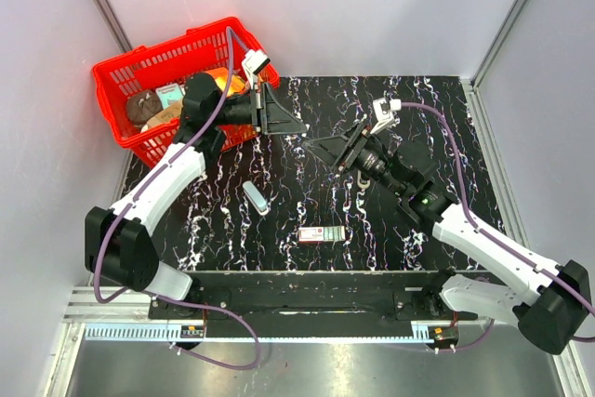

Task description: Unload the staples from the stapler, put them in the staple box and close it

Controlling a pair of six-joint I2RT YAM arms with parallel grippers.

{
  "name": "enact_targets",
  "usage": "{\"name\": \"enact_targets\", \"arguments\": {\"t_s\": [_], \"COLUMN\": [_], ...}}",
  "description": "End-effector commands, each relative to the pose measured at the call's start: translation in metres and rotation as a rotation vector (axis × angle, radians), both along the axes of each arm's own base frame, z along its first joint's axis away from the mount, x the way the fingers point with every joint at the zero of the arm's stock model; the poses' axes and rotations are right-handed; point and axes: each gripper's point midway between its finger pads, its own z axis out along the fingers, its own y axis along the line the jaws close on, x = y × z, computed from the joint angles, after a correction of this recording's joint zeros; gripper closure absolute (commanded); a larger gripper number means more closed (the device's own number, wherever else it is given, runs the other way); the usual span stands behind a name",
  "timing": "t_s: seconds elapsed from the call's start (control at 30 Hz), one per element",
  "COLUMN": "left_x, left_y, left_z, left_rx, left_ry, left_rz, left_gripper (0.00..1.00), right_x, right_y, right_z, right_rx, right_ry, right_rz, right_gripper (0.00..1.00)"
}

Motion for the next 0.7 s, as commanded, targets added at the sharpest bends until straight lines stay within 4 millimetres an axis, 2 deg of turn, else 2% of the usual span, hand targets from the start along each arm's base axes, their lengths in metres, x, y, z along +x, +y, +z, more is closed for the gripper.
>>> {"name": "enact_targets", "arguments": {"t_s": [0.0,0.13,0.3,0.67], "left_x": [-0.013,-0.012,-0.011,-0.013], "left_y": [0.005,0.005,0.004,0.005], "left_z": [0.016,0.015,0.015,0.015], "left_rx": [-0.038,-0.04,-0.04,-0.039], "left_ry": [-0.049,-0.04,-0.038,-0.04], "left_rz": [-0.028,-0.03,-0.03,-0.033], "left_gripper": [0.91,0.91,0.9,0.9], "right_x": [-0.007,-0.004,-0.003,-0.003], "right_y": [-0.001,0.001,0.007,0.005], "right_z": [0.047,0.051,0.054,0.057], "right_rx": [0.096,0.104,0.112,0.13], "right_ry": [-0.112,-0.131,-0.142,-0.148], "right_rz": [0.019,0.017,0.039,0.029], "right_gripper": [0.44,0.48,0.59,0.8]}}
